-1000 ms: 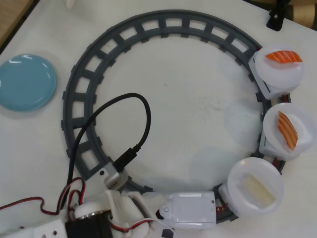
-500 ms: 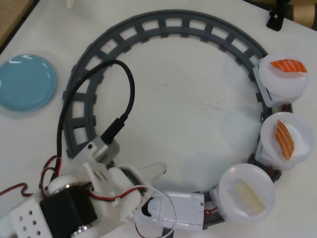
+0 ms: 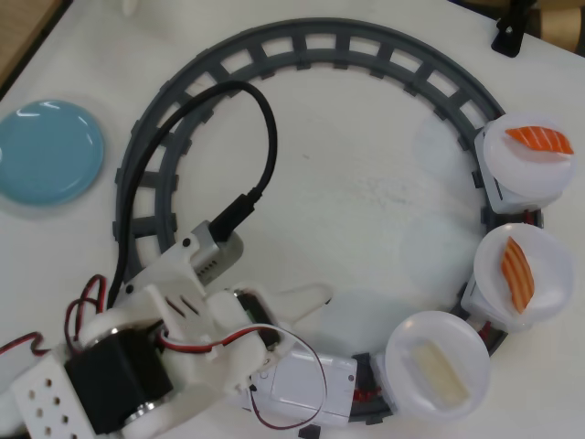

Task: Pick up the sushi from the Shinkansen and put it on the blue dish

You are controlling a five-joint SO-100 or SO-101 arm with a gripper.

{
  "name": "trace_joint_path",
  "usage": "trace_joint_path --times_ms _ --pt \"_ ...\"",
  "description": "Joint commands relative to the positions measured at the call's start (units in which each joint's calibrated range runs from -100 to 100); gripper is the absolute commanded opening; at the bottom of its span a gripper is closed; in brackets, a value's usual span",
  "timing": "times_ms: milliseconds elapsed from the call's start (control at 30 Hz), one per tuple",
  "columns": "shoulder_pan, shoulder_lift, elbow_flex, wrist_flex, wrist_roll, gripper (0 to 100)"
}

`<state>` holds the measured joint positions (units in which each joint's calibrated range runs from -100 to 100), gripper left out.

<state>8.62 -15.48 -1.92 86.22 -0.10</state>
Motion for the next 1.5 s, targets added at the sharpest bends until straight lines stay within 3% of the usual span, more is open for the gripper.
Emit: trace_joint_path --times_ms 0,200,467,1000,1467 --pt "1.2 1.2 -1.3 -2.7 -2.7 34" --pt "7.0 7.6 -0.7 -8.3 -6.5 34" --pt "10.0 16.9 -1.9 -14.2 -6.4 34" --pt "8.0 18.9 -6.9 -14.3 -6.4 34" --pt "8.9 19.0 -1.5 -14.3 -6.9 33"
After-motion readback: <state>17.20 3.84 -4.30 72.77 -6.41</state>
